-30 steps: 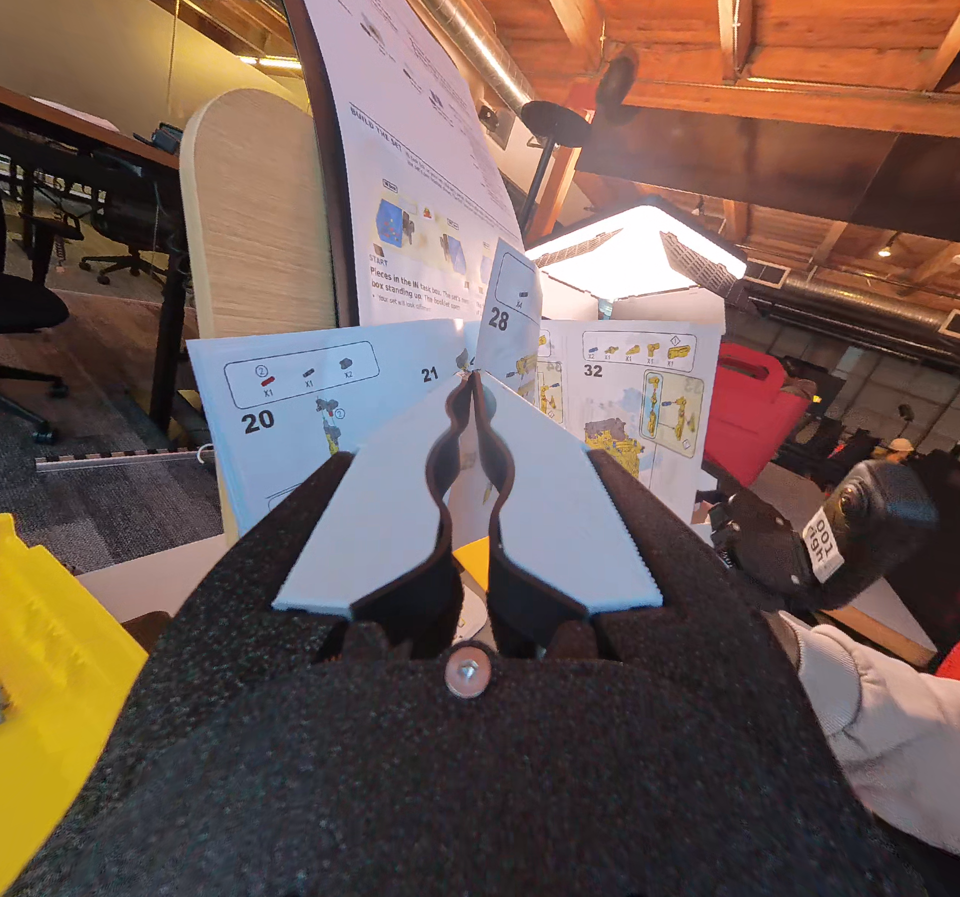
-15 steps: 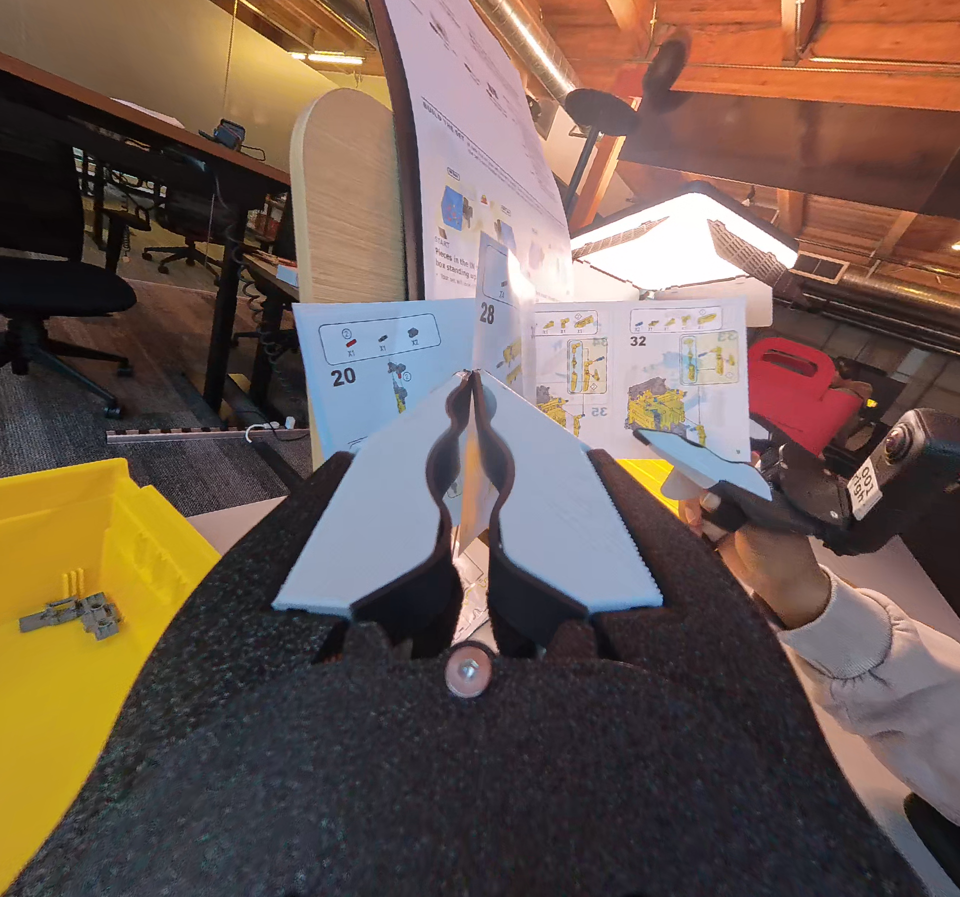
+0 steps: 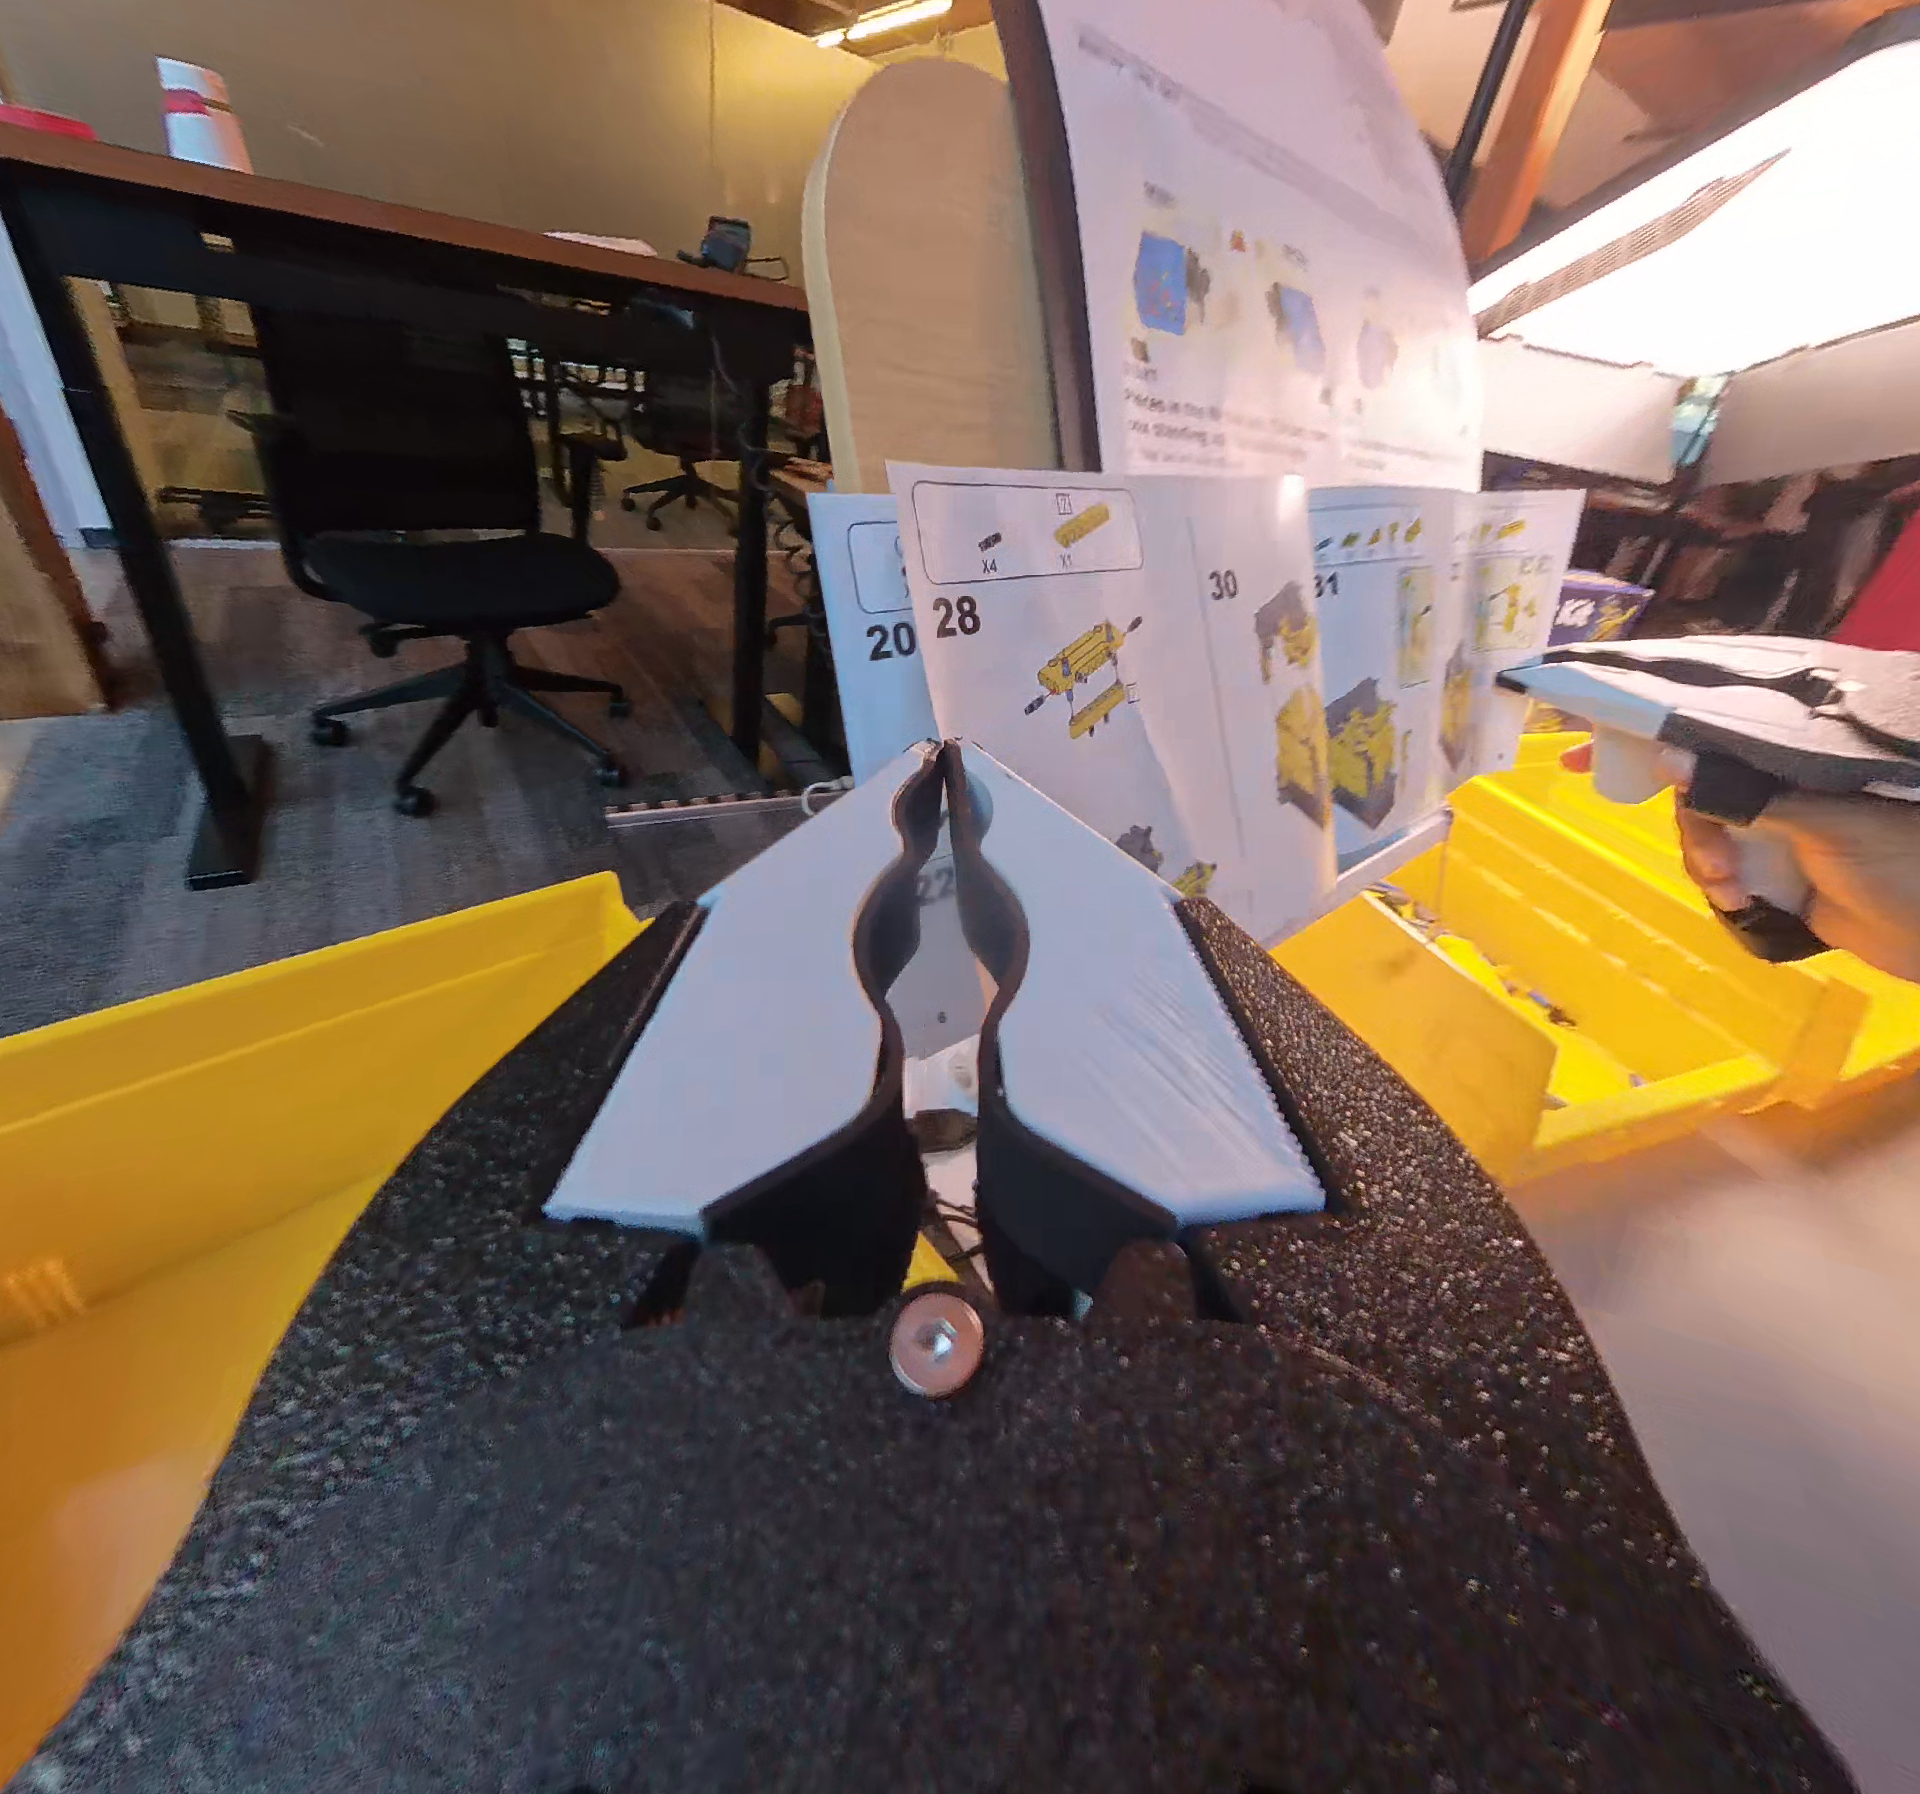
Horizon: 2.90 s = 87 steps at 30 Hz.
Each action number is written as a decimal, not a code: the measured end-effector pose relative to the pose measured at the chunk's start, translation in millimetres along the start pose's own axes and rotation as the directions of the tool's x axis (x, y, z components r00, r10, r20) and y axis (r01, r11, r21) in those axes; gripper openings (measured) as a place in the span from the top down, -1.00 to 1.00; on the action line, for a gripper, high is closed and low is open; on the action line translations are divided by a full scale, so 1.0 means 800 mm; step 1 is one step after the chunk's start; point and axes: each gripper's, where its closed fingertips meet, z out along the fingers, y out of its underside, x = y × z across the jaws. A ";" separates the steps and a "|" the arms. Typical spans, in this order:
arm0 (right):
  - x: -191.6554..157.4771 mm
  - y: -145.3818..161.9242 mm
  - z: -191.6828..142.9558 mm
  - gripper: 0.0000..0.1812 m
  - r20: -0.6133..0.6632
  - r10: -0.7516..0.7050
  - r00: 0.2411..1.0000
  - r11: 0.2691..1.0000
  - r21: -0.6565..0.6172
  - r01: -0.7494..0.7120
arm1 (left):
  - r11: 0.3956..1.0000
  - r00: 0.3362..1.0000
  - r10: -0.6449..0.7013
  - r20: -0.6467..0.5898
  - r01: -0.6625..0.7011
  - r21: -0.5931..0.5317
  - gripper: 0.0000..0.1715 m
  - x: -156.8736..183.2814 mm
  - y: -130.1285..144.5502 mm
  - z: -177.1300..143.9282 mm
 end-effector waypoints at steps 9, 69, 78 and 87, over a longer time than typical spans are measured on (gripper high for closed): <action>0.018 -0.046 -0.060 0.56 -0.219 0.039 0.975 0.985 0.174 -0.001 | 0.993 0.992 0.101 0.074 -0.095 -0.072 1.00 -0.016 0.017 0.016; -0.056 -0.004 -0.035 1.00 -0.284 -0.733 0.618 0.669 -0.136 0.731 | 0.400 0.621 0.753 -0.219 -0.696 -0.596 1.00 0.168 0.085 0.161; -0.048 0.026 -0.037 0.51 -0.001 0.247 0.969 0.967 -0.061 -0.247 | 0.420 0.616 0.757 -0.219 -0.715 -0.559 1.00 0.174 0.086 0.156; -0.065 0.065 -0.015 0.49 0.164 0.761 0.628 0.645 -0.078 -0.760 | 0.489 0.642 0.725 -0.249 -0.735 -0.470 1.00 0.228 0.093 0.191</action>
